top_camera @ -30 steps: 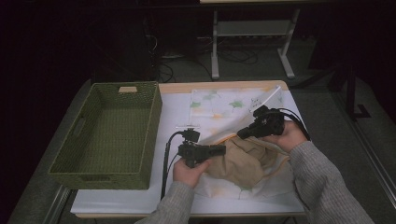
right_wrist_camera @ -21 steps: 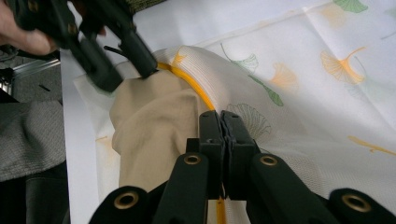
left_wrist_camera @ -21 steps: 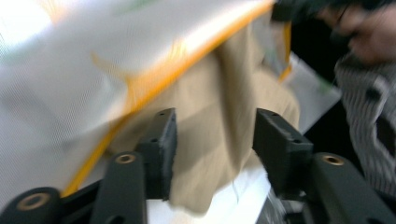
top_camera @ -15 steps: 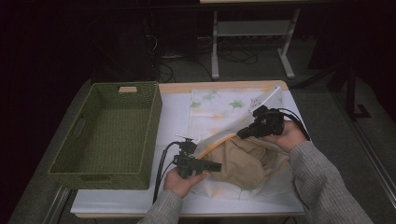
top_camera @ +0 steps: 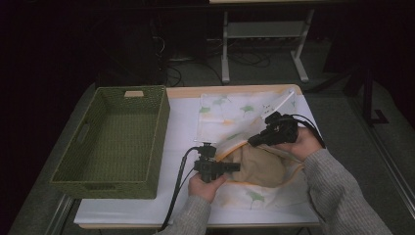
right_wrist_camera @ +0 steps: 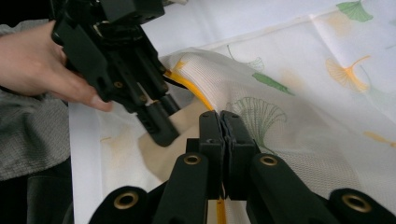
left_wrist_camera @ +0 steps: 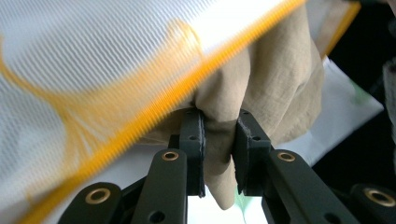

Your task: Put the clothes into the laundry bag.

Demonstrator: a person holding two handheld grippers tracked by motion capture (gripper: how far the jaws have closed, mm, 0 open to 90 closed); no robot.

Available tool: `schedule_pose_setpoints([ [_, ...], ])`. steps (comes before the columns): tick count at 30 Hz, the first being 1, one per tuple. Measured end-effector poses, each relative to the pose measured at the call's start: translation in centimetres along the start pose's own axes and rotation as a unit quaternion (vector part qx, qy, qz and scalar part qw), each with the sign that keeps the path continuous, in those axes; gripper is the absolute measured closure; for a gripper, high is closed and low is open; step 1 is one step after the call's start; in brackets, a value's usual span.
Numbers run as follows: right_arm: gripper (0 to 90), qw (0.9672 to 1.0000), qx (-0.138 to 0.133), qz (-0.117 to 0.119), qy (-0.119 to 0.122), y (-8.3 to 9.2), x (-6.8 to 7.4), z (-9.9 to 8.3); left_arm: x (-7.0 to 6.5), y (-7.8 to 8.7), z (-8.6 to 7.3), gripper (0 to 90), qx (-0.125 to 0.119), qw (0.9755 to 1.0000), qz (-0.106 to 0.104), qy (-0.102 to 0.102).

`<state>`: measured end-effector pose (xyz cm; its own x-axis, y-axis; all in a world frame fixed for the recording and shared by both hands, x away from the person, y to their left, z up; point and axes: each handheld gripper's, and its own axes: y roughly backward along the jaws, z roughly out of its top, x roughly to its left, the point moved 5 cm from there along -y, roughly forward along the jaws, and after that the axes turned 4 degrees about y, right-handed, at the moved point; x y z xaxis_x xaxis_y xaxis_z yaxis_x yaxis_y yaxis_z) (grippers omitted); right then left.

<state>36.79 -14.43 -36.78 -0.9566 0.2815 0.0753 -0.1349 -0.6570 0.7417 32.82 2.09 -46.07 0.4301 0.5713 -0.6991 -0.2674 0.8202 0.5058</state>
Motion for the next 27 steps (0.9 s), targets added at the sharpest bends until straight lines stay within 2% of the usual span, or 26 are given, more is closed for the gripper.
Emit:
schedule_pose_setpoints([
  [5,87.3,1.0,-0.002,-0.002,-0.004,0.3,0.1,0.0,0.3,-0.5,1.0,76.5,-0.044,0.9989,0.014,0.011],
  [8,87.2,1.0,0.0,-0.001,-0.005,0.4,0.1,-0.1,0.7,-0.6,1.2,76.0,-0.044,0.9988,0.012,0.019],
  [11,87.2,1.0,0.003,-0.001,-0.007,0.3,0.0,-0.2,0.6,-0.1,1.0,72.7,-0.035,0.9992,0.016,0.009],
  [16,87.0,0.9999,0.0,-0.003,-0.013,0.3,-0.3,-0.3,0.3,1.8,0.1,68.9,-0.012,0.9999,0.004,-0.005],
  [20,87.1,0.9998,0.001,-0.005,-0.018,0.3,-0.5,-0.4,0.5,3.6,-0.9,68.8,0.002,0.9998,0.009,-0.017],
  [24,87.0,0.9997,0.003,-0.006,-0.022,0.3,-0.7,-0.5,1.1,5.5,-1.0,68.8,-0.008,0.9999,0.009,-0.01],
  [27,86.9,0.9997,0.005,-0.007,-0.023,0.2,-0.8,-0.6,1.7,6.9,-0.8,68.8,-0.019,0.9996,0.019,-0.009],
])
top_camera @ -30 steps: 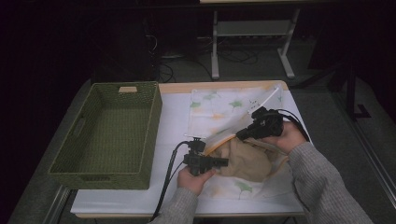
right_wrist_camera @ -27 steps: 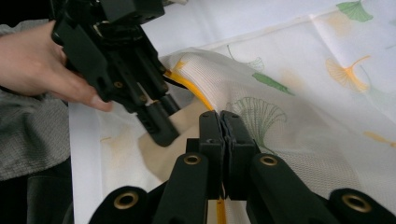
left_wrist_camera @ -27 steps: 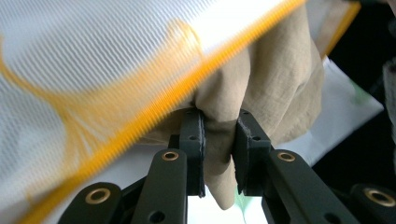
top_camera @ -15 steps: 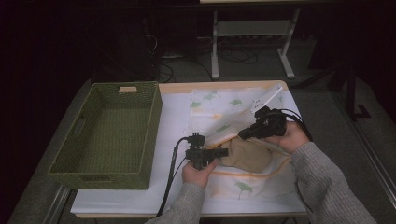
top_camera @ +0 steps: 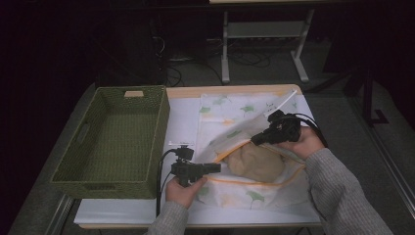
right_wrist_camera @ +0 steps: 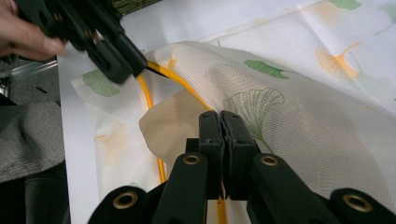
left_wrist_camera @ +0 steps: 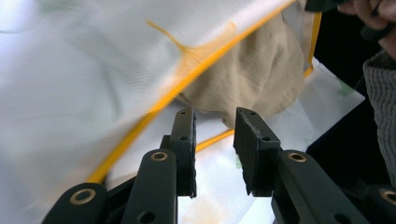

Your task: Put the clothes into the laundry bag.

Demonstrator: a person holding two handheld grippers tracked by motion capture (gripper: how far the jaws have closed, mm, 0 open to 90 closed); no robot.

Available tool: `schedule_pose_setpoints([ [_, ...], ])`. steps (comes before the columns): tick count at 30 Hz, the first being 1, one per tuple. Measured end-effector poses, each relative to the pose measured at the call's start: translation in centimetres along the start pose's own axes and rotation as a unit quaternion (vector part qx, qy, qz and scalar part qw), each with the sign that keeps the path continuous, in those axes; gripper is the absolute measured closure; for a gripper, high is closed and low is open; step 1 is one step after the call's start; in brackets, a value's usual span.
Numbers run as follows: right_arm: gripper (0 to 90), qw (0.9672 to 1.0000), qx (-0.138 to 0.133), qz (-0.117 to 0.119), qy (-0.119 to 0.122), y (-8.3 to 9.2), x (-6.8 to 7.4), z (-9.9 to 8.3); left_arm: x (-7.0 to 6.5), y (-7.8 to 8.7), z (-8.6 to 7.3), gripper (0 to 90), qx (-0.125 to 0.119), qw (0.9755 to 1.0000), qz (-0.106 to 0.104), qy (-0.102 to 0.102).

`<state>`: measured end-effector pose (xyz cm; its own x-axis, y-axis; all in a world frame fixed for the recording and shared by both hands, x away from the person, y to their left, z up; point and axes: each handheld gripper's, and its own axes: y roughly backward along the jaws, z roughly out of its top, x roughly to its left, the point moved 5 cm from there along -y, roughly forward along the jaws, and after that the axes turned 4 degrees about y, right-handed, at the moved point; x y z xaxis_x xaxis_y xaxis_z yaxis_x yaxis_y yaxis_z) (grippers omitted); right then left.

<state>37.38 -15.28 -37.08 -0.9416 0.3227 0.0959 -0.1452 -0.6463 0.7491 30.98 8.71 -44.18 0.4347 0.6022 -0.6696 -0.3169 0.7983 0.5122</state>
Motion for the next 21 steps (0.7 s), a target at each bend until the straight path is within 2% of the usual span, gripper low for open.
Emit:
schedule_pose_setpoints([
  [5,86.9,1.0,-0.003,0.0,-0.005,0.0,-0.2,-0.2,1.4,1.3,-0.2,68.0,-0.001,0.9995,0.032,0.006],
  [10,86.9,1.0,-0.003,0.001,-0.005,0.0,-0.2,-0.2,2.6,1.4,-1.3,69.2,0.019,0.9986,0.047,0.012],
  [12,86.9,1.0,-0.001,0.003,-0.004,-0.1,-0.1,-0.3,2.8,1.7,-1.5,71.7,0.005,0.9981,0.062,0.005],
  [13,86.9,1.0,0.0,0.003,-0.002,-0.1,0.0,-0.3,3.0,1.9,-1.6,72.3,0.0,0.998,0.062,0.008],
  [17,86.9,1.0,0.001,0.003,-0.001,-0.3,0.1,-0.3,3.4,1.9,-2.0,75.7,0.008,0.998,0.06,0.021],
  [21,86.8,1.0,0.0,0.003,0.003,-0.3,0.2,-0.1,3.0,1.1,-2.8,82.6,0.032,0.998,0.054,0.01],
])
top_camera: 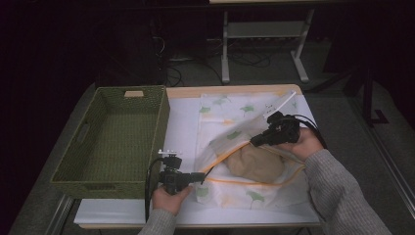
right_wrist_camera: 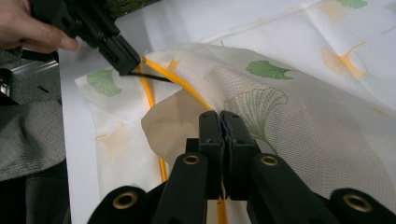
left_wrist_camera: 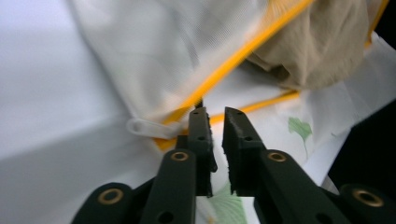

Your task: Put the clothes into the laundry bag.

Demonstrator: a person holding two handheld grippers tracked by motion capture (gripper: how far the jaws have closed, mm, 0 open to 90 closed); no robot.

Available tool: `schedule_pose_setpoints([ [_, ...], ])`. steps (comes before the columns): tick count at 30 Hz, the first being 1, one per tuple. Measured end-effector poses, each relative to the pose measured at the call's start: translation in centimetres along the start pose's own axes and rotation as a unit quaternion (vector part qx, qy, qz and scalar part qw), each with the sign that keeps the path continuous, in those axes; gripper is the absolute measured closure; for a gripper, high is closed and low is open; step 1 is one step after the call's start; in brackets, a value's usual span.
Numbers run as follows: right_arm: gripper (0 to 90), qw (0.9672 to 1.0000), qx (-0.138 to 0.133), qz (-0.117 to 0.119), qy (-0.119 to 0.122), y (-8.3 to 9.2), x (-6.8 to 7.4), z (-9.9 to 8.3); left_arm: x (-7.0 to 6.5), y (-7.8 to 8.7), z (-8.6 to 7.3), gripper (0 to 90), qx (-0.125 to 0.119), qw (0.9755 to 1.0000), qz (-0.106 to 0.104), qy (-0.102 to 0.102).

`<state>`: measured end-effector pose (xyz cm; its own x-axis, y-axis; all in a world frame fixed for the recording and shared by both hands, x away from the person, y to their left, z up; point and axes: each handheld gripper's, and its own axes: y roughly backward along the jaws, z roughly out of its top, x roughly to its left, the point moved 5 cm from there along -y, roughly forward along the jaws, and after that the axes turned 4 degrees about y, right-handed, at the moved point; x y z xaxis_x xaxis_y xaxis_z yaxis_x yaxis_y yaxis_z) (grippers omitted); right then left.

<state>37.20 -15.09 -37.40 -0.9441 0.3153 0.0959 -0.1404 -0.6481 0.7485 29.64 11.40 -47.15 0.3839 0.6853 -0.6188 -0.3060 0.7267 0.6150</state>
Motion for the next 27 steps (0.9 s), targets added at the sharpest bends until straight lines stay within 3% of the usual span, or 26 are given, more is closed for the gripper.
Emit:
schedule_pose_setpoints([
  [7,86.8,1.0,0.0,0.0,0.002,0.1,0.3,0.0,-0.9,-2.2,-0.1,79.2,0.018,0.9998,-0.008,0.002],
  [11,86.6,1.0,0.0,0.0,0.004,0.1,0.4,-0.1,-1.8,-3.9,-0.3,78.6,0.038,0.9989,-0.027,0.004],
  [15,86.4,1.0,-0.001,0.0,0.002,0.2,0.4,-0.3,-2.6,-4.4,-0.7,76.5,0.046,0.998,-0.042,-0.01],
  [21,86.3,1.0,-0.004,0.0,0.001,0.1,0.4,-0.6,-1.8,-2.2,-0.2,74.5,0.011,0.9995,-0.03,0.002],
  [27,86.5,0.9999,-0.012,0.0,0.004,0.2,0.7,-0.3,-0.8,-2.5,-0.9,80.1,0.02,0.9998,0.005,0.004],
])
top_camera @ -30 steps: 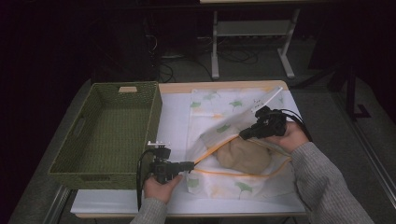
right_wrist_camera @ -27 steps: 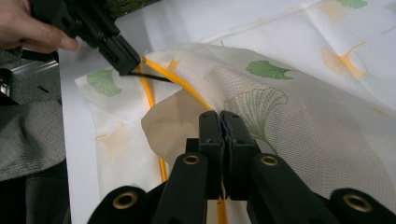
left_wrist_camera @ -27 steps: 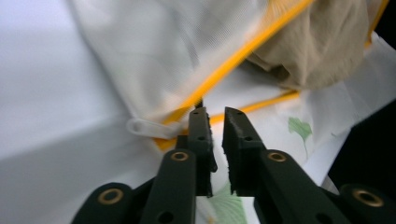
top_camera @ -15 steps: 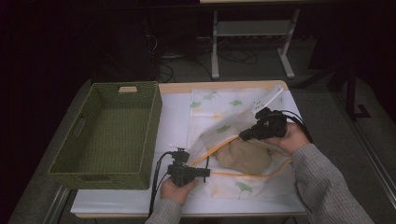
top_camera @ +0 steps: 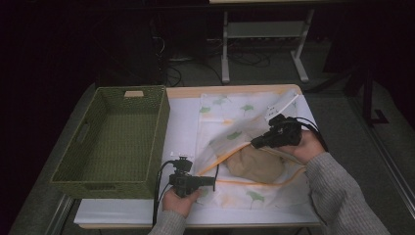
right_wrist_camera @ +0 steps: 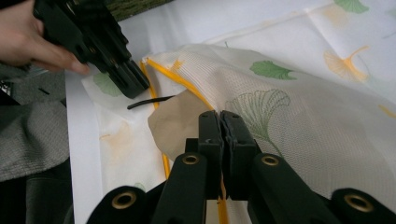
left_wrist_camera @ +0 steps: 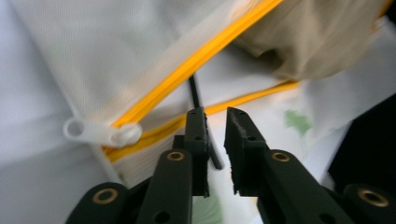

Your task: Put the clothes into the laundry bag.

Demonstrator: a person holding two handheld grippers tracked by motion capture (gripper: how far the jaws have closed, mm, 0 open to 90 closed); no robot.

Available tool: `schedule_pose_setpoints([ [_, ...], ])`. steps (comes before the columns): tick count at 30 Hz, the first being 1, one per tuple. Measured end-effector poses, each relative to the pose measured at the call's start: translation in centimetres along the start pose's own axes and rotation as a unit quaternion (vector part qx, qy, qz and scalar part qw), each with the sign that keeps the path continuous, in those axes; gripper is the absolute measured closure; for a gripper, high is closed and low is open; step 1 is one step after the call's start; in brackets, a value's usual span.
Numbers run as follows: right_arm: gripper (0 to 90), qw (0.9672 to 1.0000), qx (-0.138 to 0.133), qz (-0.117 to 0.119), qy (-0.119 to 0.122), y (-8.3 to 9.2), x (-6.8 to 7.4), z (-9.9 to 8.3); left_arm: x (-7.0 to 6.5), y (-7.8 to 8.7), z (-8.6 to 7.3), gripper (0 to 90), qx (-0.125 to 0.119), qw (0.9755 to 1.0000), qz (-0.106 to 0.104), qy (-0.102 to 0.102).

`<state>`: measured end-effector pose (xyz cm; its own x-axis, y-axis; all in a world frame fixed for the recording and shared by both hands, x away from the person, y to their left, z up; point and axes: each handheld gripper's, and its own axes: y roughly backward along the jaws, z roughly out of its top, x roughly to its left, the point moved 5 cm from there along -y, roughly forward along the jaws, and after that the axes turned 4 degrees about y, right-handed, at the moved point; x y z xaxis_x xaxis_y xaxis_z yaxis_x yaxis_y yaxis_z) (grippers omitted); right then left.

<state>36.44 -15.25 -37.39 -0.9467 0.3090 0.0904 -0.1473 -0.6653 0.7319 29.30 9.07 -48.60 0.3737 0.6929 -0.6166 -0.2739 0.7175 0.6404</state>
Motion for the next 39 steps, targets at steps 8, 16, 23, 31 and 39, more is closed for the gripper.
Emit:
schedule_pose_setpoints([
  [8,86.6,1.0,0.001,0.005,0.004,-0.1,0.3,0.1,-1.2,-2.3,-0.4,83.5,0.017,0.9998,-0.008,-0.004],
  [16,86.5,0.9999,0.003,0.005,0.009,0.1,0.6,-0.1,-2.8,-3.8,0.4,82.9,0.011,0.9995,-0.027,-0.011],
  [23,86.5,0.9999,0.003,0.009,0.008,-0.4,0.7,-0.6,-2.4,-4.2,0.6,80.2,-0.001,0.9985,-0.053,0.013],
  [31,86.6,0.9999,0.007,0.01,0.007,-0.6,0.6,-0.7,-2.4,-4.3,-0.3,79.6,0.022,0.9982,-0.055,0.01],
  [39,86.6,0.9999,0.004,0.011,0.002,-0.6,0.7,-1.0,-4.3,-6.3,0.4,78.3,0.019,0.9977,-0.066,0.001],
])
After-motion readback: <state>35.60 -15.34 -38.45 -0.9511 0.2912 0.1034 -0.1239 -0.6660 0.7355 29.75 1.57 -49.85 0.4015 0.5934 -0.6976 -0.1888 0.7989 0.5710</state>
